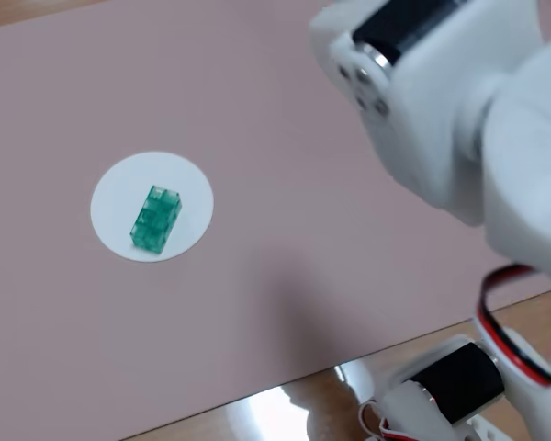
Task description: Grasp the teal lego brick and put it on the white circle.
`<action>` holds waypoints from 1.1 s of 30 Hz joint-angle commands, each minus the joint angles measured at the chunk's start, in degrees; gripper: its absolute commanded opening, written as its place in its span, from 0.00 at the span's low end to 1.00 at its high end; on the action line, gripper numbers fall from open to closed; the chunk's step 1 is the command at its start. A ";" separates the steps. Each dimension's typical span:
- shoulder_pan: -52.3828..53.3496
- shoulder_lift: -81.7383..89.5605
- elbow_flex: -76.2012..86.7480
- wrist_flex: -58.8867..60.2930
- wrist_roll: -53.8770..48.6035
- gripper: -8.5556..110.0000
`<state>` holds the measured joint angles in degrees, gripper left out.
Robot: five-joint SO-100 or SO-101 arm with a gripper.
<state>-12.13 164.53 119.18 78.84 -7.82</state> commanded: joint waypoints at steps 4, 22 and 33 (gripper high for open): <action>3.78 15.47 12.92 -0.62 -2.02 0.07; 5.01 27.51 37.00 -0.35 -3.96 0.07; 2.20 27.86 43.15 -1.58 -3.25 0.07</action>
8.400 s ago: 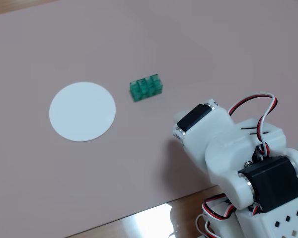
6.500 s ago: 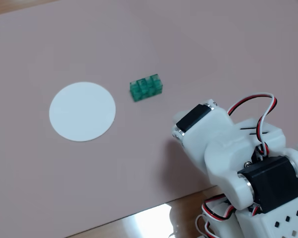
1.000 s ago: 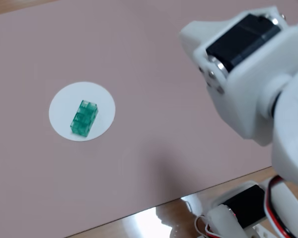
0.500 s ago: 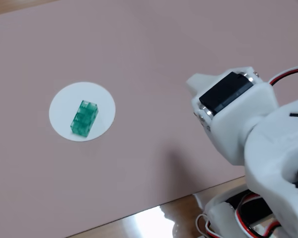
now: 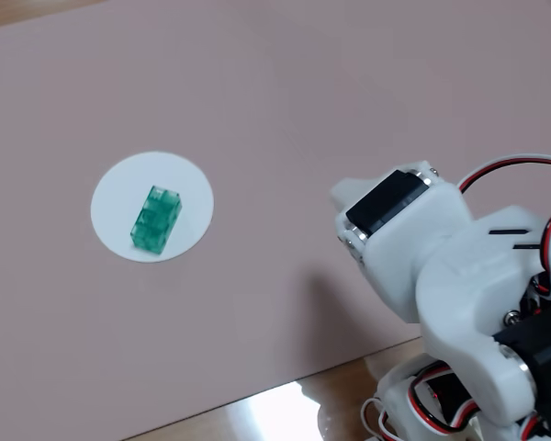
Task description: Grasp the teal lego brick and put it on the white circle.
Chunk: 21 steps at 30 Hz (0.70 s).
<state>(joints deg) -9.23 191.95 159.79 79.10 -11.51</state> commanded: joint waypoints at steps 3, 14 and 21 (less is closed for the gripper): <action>1.32 0.44 6.24 -3.87 0.53 0.07; 1.76 0.44 11.51 -6.15 4.75 0.07; 1.76 0.44 13.97 -7.38 5.36 0.07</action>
